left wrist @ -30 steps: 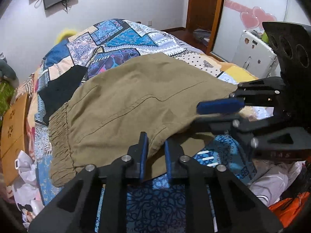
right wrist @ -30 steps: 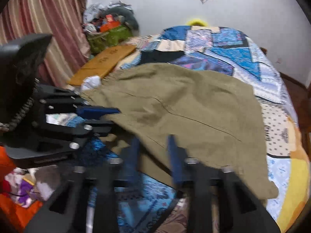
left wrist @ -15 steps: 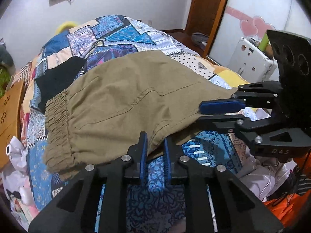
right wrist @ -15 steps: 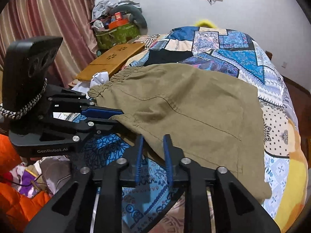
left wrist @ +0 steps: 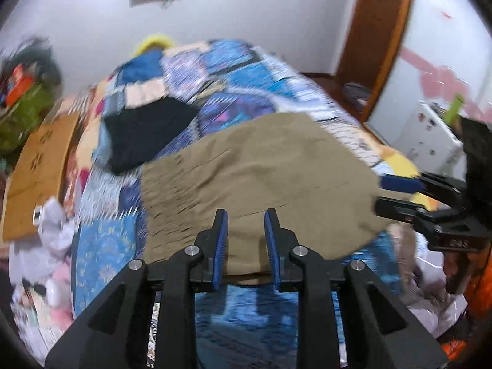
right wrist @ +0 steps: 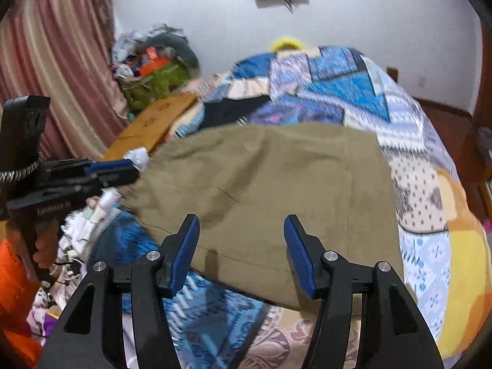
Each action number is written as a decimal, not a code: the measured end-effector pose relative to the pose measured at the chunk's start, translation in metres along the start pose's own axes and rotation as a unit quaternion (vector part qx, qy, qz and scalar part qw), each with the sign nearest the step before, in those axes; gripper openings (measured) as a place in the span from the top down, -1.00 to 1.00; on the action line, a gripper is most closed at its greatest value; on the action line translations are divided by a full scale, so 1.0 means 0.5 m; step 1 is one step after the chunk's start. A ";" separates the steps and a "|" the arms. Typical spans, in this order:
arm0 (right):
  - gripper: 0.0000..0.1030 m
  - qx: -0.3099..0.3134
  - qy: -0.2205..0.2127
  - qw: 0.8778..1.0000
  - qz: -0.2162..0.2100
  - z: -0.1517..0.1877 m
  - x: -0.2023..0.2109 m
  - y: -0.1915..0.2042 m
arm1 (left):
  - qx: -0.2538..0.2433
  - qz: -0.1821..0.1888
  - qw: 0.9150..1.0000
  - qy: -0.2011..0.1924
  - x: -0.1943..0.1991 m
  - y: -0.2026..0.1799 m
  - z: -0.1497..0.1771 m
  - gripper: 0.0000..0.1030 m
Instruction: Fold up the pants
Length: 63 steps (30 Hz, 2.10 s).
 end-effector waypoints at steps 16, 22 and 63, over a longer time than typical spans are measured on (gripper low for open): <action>-0.03 -0.097 0.007 0.991 0.094 0.084 0.066 -0.164 | 0.066 -0.061 0.996 0.019 -0.036 0.105 0.061 0.14; -0.18 -0.119 0.005 0.987 0.110 0.097 0.096 -0.203 | 0.056 -0.067 0.996 0.014 -0.033 0.103 0.060 0.04; -0.41 0.022 0.074 0.992 0.096 -0.133 -0.337 -0.404 | 0.042 -0.116 0.991 0.048 -0.293 0.260 -0.110 -0.85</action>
Point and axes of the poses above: each gripper's, at about its wrist camera, not at the fingertips, and x roughly against the way its jaws point, y to its left, z to its underside, the point moved 8 cm from there along -x, roughly the way its jaws point, and after that the axes turned 12 degrees about -y, right-handed, at the moved point
